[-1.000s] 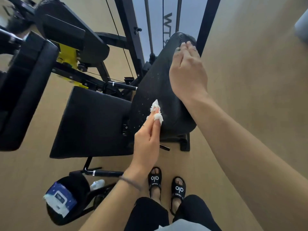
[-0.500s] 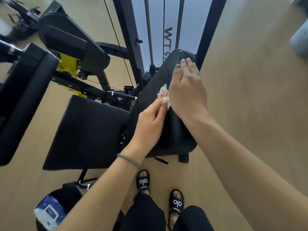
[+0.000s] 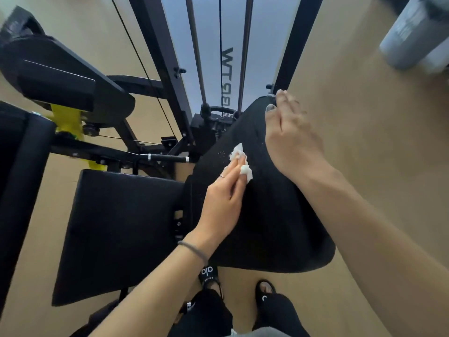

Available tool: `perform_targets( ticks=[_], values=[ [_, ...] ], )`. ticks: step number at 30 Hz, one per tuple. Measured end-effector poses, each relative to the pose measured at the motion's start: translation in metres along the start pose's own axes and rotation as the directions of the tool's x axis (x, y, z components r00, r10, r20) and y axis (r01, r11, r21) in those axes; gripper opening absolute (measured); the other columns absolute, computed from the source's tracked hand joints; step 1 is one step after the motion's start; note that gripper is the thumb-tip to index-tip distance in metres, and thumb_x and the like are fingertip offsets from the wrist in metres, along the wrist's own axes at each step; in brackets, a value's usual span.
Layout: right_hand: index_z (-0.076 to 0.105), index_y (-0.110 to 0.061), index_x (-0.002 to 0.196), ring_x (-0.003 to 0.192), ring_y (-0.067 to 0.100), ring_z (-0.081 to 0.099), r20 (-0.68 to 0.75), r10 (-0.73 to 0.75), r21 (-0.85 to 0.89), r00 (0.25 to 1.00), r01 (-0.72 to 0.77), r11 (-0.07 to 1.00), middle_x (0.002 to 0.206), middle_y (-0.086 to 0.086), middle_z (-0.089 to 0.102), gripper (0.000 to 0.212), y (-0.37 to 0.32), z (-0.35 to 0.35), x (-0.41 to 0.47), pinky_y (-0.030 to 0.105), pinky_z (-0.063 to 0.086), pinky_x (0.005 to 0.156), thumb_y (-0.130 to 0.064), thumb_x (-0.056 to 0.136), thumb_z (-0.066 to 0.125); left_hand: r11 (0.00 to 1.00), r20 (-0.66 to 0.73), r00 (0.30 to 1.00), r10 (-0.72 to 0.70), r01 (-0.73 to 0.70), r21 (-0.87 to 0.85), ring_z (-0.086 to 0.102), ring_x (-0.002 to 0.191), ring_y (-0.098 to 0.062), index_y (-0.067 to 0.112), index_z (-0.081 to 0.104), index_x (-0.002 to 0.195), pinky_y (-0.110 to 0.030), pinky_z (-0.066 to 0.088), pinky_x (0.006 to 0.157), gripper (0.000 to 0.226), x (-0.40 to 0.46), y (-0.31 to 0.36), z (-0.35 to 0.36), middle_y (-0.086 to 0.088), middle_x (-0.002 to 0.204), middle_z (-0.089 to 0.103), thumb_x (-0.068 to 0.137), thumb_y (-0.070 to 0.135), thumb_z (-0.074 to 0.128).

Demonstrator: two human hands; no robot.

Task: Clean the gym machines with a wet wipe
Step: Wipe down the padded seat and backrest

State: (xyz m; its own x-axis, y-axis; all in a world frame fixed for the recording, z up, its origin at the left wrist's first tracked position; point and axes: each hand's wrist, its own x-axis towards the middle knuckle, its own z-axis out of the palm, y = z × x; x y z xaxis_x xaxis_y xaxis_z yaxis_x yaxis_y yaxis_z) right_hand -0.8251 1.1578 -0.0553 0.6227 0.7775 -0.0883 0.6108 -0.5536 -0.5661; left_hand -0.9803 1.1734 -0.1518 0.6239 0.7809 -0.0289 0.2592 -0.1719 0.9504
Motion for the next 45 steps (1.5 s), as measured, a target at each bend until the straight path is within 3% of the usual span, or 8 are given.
perform_targets(
  ticks=[3, 6, 10, 14, 20, 29, 38, 45],
  values=[
    [0.016, -0.017, 0.162, 0.155, 0.008, 0.004, -0.004, 0.005, -0.014, 1.000, -0.005, 1.000, 0.169, -0.004, 0.012, 0.057, 0.002, 0.003, -0.002, 0.025, 0.002, 0.122, -0.039, 0.110, 0.022, 0.998, -0.056, 0.997, -0.053, 0.055, 0.044, 0.036, 0.142, 0.001, 0.024, 0.049, 0.148, -0.016, 0.027, 0.117, 0.041, 0.070, -0.010, -0.004, 0.009, 0.152, 0.047, 0.108, 0.032, 0.043],
    [0.020, -0.019, 0.161, 0.154, 0.005, 0.007, -0.029, 0.010, 0.030, 1.000, -0.009, 1.000, 0.168, -0.007, 0.015, 0.055, 0.003, 0.003, 0.001, 0.021, 0.003, 0.121, -0.037, 0.110, 0.024, 0.982, -0.104, 0.985, -0.141, 0.152, 0.111, 0.059, 0.124, -0.016, 0.021, 0.066, 0.129, -0.029, 0.044, 0.106, 0.035, 0.120, -0.016, -0.009, 0.004, 0.124, 0.069, 0.108, 0.031, 0.040],
    [0.028, -0.021, 0.159, 0.152, 0.002, 0.013, -0.068, 0.011, 0.089, 0.998, -0.005, 0.996, 0.166, -0.009, 0.022, 0.051, 0.005, 0.002, 0.000, 0.016, 0.006, 0.116, -0.035, 0.110, 0.025, 1.000, -0.114, 0.993, -0.008, 0.010, 0.013, 0.034, 0.141, 0.006, 0.022, 0.050, 0.148, -0.014, 0.025, 0.117, 0.040, 0.054, -0.003, 0.001, 0.011, 0.151, 0.047, 0.108, 0.026, 0.045],
    [0.030, -0.020, 0.158, 0.152, 0.005, 0.016, -0.082, 0.011, 0.078, 0.997, -0.004, 0.997, 0.165, -0.008, 0.025, 0.051, 0.005, 0.004, 0.004, 0.018, 0.009, 0.118, -0.036, 0.110, 0.025, 0.998, -0.076, 0.995, 0.064, -0.063, 0.020, 0.032, 0.145, 0.004, 0.017, 0.045, 0.149, -0.020, 0.025, 0.120, 0.042, 0.007, -0.001, 0.011, 0.006, 0.155, 0.043, 0.107, 0.016, 0.046],
    [0.026, -0.018, 0.160, 0.153, 0.007, 0.013, -0.056, -0.007, 0.060, 0.998, 0.010, 0.998, 0.167, -0.005, 0.021, 0.052, 0.005, 0.003, 0.002, 0.023, 0.008, 0.123, -0.035, 0.110, 0.023, 0.977, -0.117, 0.985, -0.123, 0.141, 0.157, 0.050, 0.135, -0.011, 0.022, 0.057, 0.143, -0.029, 0.036, 0.116, 0.040, 0.108, -0.026, -0.014, 0.003, 0.143, 0.059, 0.107, 0.035, 0.043],
    [0.021, -0.015, 0.161, 0.154, 0.009, 0.010, -0.051, -0.037, 0.007, 0.998, 0.037, 0.999, 0.168, -0.002, 0.017, 0.055, 0.007, 0.006, -0.004, 0.026, 0.006, 0.125, -0.036, 0.110, 0.021, 0.950, -0.188, 0.935, -0.302, 0.312, 0.024, 0.041, 0.132, 0.008, 0.025, 0.049, 0.146, -0.001, 0.029, 0.102, 0.040, -0.061, -0.055, 0.006, 0.015, 0.144, 0.052, 0.107, 0.032, 0.045],
    [0.028, -0.014, 0.159, 0.154, 0.009, 0.014, -0.090, -0.027, 0.029, 0.996, 0.030, 0.999, 0.167, 0.000, 0.024, 0.053, 0.008, 0.006, 0.001, 0.024, 0.007, 0.124, -0.034, 0.110, 0.023, 0.990, -0.157, 0.984, -0.082, 0.099, 0.104, 0.056, 0.130, -0.017, 0.021, 0.062, 0.137, -0.039, 0.041, 0.112, 0.042, 0.094, 0.000, 0.004, -0.002, 0.134, 0.065, 0.107, 0.042, 0.042],
    [0.027, -0.014, 0.159, 0.154, 0.010, 0.015, -0.082, -0.036, 0.028, 0.996, 0.038, 0.999, 0.167, -0.001, 0.024, 0.053, 0.008, 0.007, 0.000, 0.025, 0.008, 0.125, -0.035, 0.110, 0.023, 0.999, -0.072, 0.997, 0.012, -0.015, -0.038, 0.034, 0.143, 0.003, 0.029, 0.044, 0.147, -0.026, 0.029, 0.121, 0.043, -0.080, 0.006, 0.020, 0.015, 0.152, 0.045, 0.106, 0.021, 0.048]
  ],
)
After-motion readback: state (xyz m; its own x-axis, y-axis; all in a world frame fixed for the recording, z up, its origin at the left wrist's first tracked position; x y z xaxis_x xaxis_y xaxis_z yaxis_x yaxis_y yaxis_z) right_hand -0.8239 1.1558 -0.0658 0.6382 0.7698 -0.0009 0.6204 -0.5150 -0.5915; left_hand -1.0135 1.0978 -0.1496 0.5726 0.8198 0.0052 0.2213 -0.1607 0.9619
